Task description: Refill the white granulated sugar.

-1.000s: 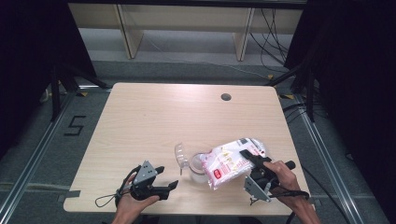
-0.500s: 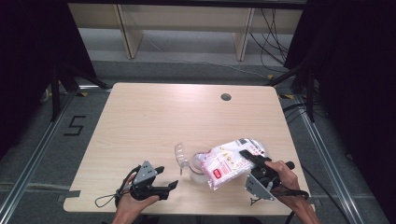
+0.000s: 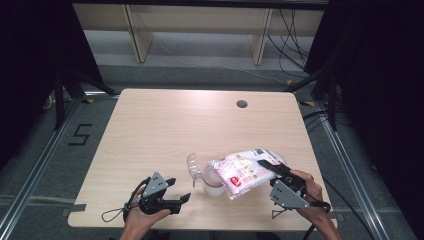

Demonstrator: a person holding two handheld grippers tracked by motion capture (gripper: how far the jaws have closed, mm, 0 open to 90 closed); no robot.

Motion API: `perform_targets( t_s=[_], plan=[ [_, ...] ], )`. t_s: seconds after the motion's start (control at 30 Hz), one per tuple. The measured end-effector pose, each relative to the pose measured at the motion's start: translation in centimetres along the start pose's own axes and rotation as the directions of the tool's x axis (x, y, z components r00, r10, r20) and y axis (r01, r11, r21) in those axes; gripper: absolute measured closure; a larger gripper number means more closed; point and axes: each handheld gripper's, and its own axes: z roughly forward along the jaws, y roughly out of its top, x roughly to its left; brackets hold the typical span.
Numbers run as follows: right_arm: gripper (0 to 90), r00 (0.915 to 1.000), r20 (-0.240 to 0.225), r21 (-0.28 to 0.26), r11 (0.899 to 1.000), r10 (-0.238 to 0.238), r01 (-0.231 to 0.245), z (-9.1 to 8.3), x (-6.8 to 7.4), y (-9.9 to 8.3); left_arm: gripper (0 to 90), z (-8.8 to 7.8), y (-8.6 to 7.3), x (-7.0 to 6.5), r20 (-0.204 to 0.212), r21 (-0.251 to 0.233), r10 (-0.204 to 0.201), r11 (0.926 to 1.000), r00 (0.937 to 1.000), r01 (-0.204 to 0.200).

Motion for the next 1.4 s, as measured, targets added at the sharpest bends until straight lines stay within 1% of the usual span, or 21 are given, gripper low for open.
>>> perform_targets(
  t_s=[0.07,0.1,0.13,0.17,0.2,0.33,0.37,0.4,0.43,0.53,0.57,0.63,0.67,0.77,0.93,1.1,1.13,1.27,1.3,1.37,1.4],
  plan=[
    [84.9,0.9986,-0.028,0.0,0.999,0.045,-0.045,0.0,0.2,-0.1,25.4,-0.1,0.0,0.1,-0.001,0.0,0.013,0.9999,0.9999,-0.013],
    [84.9,0.9975,-0.023,-0.011,0.998,0.067,-0.067,0.1,0.3,-0.1,25.4,0.0,0.0,0.0,-0.001,-0.003,-0.002,1.0,1.0,0.002],
    [84.9,0.9984,-0.022,-0.025,0.998,0.052,-0.053,0.1,0.1,-0.2,25.4,0.0,0.0,0.0,0.0,-0.003,-0.001,1.0,1.0,0.001],
    [85.0,0.9963,-0.03,-0.033,0.996,0.08,-0.081,0.1,0.1,-0.2,25.4,0.0,0.0,0.0,0.0,-0.003,-0.002,1.0,1.0,0.002],
    [85.1,0.9908,-0.045,-0.034,0.991,0.128,-0.129,0.0,0.3,-0.3,25.4,0.0,0.0,0.0,0.0,-0.002,0.0,1.0,1.0,0.0],
    [85.3,0.9833,-0.05,-0.065,0.982,0.175,-0.178,0.1,0.2,-0.5,25.4,-0.1,0.0,0.0,-0.002,-0.001,0.002,1.0,1.0,-0.002],
    [85.4,0.9734,-0.069,-0.069,0.972,0.218,-0.223,0.1,0.2,-0.6,25.4,-0.1,0.0,0.0,-0.001,-0.002,0.001,1.0,1.0,-0.001],
    [85.4,0.9744,-0.069,-0.081,0.972,0.214,-0.219,0.1,0.2,-0.6,25.5,-0.1,0.0,0.0,-0.001,-0.002,0.001,1.0,1.0,-0.001],
    [85.4,0.9656,-0.069,-0.073,0.964,0.251,-0.256,0.2,0.3,-0.7,25.4,-0.1,0.0,0.0,-0.002,-0.002,0.002,1.0,1.0,-0.002],
    [85.6,0.9621,-0.076,-0.085,0.96,0.262,-0.268,0.3,0.1,-1.1,25.5,-0.1,0.0,0.0,-0.002,0.0,0.007,1.0,1.0,-0.007],
    [85.8,0.9547,-0.08,-0.085,0.952,0.287,-0.293,0.4,0.1,-1.2,25.4,-0.1,0.0,0.1,-0.002,0.002,0.016,0.9999,0.9999,-0.016],
    [85.9,0.9484,-0.083,-0.091,0.945,0.306,-0.313,0.6,0.1,-1.4,25.4,-0.1,0.0,0.0,-0.005,0.001,0.007,1.0,1.0,-0.007],
    [86.0,0.9344,-0.09,-0.092,0.931,0.345,-0.353,0.7,0.2,-1.6,25.4,-0.1,0.0,0.0,-0.009,0.002,0.007,1.0,0.9999,-0.007],
    [86.2,0.9104,-0.105,-0.093,0.908,0.4,-0.41,0.9,0.3,-2.0,25.5,-0.1,0.0,0.0,-0.008,0.003,0.02,0.9998,0.9998,-0.02],
    [86.4,0.8961,-0.112,-0.059,0.897,0.429,-0.437,1.8,0.8,-3.0,25.4,-0.1,0.0,0.0,-0.003,-0.002,0.003,1.0,1.0,-0.003],
    [86.6,0.871,-0.125,-0.054,0.873,0.475,-0.484,2.6,0.8,-3.8,25.4,-0.1,0.0,-0.1,-0.009,0.002,0.005,1.0,0.9999,-0.005],
    [86.6,0.8691,-0.128,-0.049,0.872,0.478,-0.487,2.7,0.8,-4.0,25.4,-0.1,0.0,-0.1,-0.005,0.001,0.006,1.0,1.0,-0.006],
    [86.6,0.8373,-0.13,-0.053,0.84,0.531,-0.541,2.8,0.9,-4.8,25.4,-0.1,0.0,-0.1,-0.01,0.003,0.007,1.0,0.9999,-0.007],
    [86.7,0.8249,-0.122,-0.066,0.825,0.552,-0.562,2.9,0.9,-5.2,25.5,-0.1,0.0,-0.1,-0.011,0.003,0.007,1.0,0.9999,-0.007],
    [86.7,0.8209,-0.131,-0.063,0.822,0.556,-0.566,2.9,0.8,-5.6,25.4,-0.1,0.0,-0.1,-0.012,0.004,0.008,1.0,0.9999,-0.008],
    [86.7,0.816,-0.126,-0.065,0.816,0.564,-0.574,2.9,0.8,-5.8,25.5,-0.1,0.0,-0.1,-0.011,0.004,0.01,0.9999,0.9999,-0.01]
  ],
)
